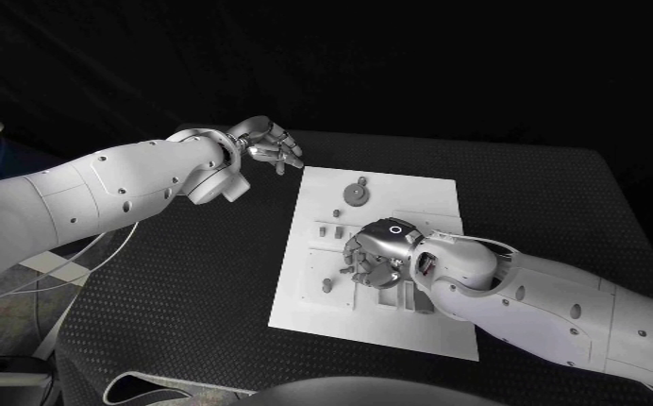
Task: Assemble the parts on the task board
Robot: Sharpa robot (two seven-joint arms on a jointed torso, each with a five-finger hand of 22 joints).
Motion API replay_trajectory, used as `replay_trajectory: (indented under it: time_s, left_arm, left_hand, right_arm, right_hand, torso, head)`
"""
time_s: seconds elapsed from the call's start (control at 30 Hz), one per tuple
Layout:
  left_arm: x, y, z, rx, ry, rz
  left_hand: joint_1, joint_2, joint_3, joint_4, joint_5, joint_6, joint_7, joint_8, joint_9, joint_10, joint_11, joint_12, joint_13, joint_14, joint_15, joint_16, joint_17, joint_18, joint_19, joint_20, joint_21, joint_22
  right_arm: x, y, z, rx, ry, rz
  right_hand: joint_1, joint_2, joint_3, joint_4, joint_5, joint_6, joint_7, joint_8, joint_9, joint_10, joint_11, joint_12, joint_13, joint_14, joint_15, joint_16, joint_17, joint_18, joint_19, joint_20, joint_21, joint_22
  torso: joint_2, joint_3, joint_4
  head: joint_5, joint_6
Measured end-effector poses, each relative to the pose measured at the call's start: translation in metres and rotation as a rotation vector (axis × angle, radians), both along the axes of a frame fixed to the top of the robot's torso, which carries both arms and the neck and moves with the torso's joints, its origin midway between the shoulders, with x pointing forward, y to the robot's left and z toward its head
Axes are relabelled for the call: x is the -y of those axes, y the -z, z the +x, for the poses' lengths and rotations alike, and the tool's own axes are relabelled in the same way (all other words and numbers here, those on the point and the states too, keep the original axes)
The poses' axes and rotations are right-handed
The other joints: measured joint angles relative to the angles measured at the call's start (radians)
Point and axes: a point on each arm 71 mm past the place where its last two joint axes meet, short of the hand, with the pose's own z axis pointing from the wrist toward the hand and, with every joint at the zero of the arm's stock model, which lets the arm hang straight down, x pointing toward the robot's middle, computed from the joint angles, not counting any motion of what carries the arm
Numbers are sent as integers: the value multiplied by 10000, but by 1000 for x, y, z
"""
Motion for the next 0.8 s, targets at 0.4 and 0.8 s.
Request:
replay_trajectory:
  time_s: [0.4, 0.8]
  left_arm:
    - [0, 0, 0, -2, -2, 1]
    - [0, 0, 0, -7, -8, 4]
  left_hand:
    - [0, 0, 0, 0, 0, 0, 0, 0, -2, 0, 0, 0, 8, 0, 0, 0, 1, 86, 0, 0, 0, 1]
    - [0, 0, 0, 0, 0, 0, 0, 0, -3, 0, 0, 0, 7, 0, 0, 35, 2, 125, 0, 0, 0, 1]
  right_arm:
    - [-2, 4, 0, -49, 63, -56]
    - [-5, 5, 0, -41, 42, -47]
  right_hand:
    - [-38, 158, 0, 0, 0, 110, -26, 0, 56, 2, 0, 175, 289, 35, -31, 0, 23, 14, 1, 2, 39, 0]
    - [77, 662, 101, -101, 0, 281, -107, 38, 125, 3, 1, 263, 517, 0, -66, 0, 43, 20, 3, 3, 78, 0]
  torso:
    - [0, 8, -1]
    - [1, 11, -1]
  head:
    - [8, -24]
    - [16, -37]
